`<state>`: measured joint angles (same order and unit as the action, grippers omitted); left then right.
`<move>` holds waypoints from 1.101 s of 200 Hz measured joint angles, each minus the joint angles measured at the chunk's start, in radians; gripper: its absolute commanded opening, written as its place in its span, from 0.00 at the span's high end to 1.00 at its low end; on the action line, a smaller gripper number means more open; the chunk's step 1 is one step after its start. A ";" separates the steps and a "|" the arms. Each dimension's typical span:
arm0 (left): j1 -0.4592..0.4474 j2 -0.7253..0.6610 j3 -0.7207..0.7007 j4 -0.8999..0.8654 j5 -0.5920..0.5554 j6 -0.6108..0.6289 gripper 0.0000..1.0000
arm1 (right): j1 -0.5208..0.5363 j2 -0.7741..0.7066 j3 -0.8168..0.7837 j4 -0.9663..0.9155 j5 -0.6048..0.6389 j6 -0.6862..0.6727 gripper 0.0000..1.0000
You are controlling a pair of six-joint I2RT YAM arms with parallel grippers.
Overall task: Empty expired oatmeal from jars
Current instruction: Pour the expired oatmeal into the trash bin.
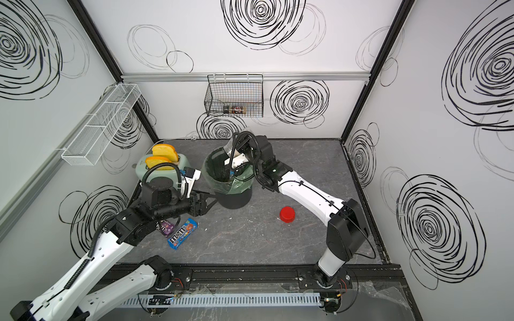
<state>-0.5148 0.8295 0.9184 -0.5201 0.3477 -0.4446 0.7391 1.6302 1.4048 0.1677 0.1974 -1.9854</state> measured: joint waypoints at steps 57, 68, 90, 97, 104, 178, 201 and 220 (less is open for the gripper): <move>0.006 0.003 0.006 -0.004 0.002 0.000 0.32 | 0.003 -0.005 -0.005 0.012 0.014 0.012 0.52; 0.006 0.008 0.007 -0.005 0.002 0.001 0.32 | 0.005 -0.005 -0.005 0.020 0.009 0.015 0.52; 0.007 -0.003 0.006 -0.001 0.000 0.000 0.32 | 0.003 -0.006 -0.004 0.014 0.010 0.008 0.52; 0.007 -0.006 0.006 0.000 0.001 0.000 0.32 | 0.006 -0.006 -0.005 0.012 0.011 0.010 0.52; 0.007 -0.006 0.006 0.000 0.003 0.001 0.32 | 0.008 -0.006 -0.005 0.013 0.012 0.011 0.52; 0.007 -0.001 0.006 -0.009 0.001 0.003 0.32 | -0.005 -0.009 -0.024 0.022 0.015 0.016 0.52; 0.008 -0.011 0.000 0.002 0.000 0.003 0.32 | -0.014 -0.014 -0.020 0.002 0.019 0.005 0.52; 0.009 -0.005 0.001 0.002 0.003 0.003 0.32 | -0.001 -0.014 -0.020 -0.004 0.027 0.004 0.52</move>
<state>-0.5056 0.8242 0.9192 -0.5182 0.3508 -0.4416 0.7383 1.6157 1.3849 0.1635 0.2249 -1.9812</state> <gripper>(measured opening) 0.679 0.714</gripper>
